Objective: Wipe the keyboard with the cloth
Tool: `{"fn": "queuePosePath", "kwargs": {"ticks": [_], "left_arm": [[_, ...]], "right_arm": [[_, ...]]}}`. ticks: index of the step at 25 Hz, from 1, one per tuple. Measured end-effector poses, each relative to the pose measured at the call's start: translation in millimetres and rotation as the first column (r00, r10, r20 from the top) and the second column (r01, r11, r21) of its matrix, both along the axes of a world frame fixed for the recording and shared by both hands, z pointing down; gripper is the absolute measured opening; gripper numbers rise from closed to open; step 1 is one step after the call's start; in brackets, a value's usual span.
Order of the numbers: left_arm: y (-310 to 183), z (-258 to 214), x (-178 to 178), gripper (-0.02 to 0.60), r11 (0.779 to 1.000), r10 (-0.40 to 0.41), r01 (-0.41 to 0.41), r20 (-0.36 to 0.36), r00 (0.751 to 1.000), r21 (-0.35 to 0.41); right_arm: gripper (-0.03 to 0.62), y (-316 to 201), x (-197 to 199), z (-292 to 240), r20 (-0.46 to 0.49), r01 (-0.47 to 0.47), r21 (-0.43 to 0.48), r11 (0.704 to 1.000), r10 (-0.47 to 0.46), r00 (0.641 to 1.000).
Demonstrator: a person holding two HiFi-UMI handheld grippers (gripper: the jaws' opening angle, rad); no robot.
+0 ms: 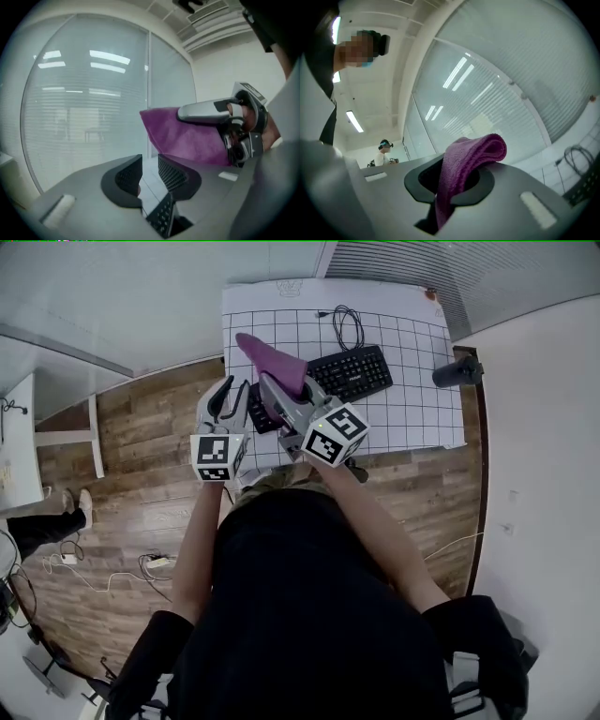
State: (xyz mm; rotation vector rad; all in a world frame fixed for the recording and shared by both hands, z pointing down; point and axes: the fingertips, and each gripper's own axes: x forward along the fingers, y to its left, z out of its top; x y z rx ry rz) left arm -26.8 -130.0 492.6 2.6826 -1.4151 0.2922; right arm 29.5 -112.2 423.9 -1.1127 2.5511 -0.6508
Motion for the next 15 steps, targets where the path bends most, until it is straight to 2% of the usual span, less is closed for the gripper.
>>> {"fn": "queuePosePath", "kwargs": {"ticks": [2, 3, 6, 8, 10, 13, 15], "left_arm": [[-10.1, -55.9, 3.8, 0.086, 0.991, -0.024, 0.028, -0.038, 0.999, 0.133], [-13.0, -80.9, 4.9, 0.066, 0.981, -0.035, 0.045, -0.055, 0.998, 0.189], [-14.2, -132.0, 5.1, 0.012, 0.950, -0.077, 0.103, -0.096, 0.992, 0.295], [-10.9, -140.8, 4.9, 0.002, 0.947, -0.103, 0.121, -0.076, 0.992, 0.298], [-5.8, -138.7, 5.9, 0.002, 0.954, -0.112, 0.121, -0.047, 0.993, 0.276], [0.8, -134.1, 7.1, 0.002, 0.958, -0.107, 0.115, -0.044, 0.993, 0.263], [2.1, -133.8, 6.2, 0.002, 0.950, -0.108, 0.118, -0.052, 0.993, 0.288]], "right_arm": [[0.046, -2.1, 4.9, -40.9, -0.062, -0.054, 0.129, 0.990, 0.063, 0.996], [0.046, -2.1, 8.3, -58.6, -0.117, -0.085, 0.200, 0.976, 0.110, 0.987], [0.041, -1.3, 20.0, -90.3, -0.288, -0.168, 0.364, 0.916, 0.282, 0.915], [0.037, 0.0, 24.6, -95.0, -0.349, -0.196, 0.406, 0.892, 0.350, 0.869], [0.037, 3.2, 26.8, -93.4, -0.374, -0.211, 0.415, 0.885, 0.377, 0.847], [0.037, 6.8, 30.0, -86.6, -0.380, -0.230, 0.397, 0.889, 0.387, 0.840], [0.037, 8.6, 31.5, -83.4, -0.382, -0.232, 0.388, 0.892, 0.385, 0.840]]}}
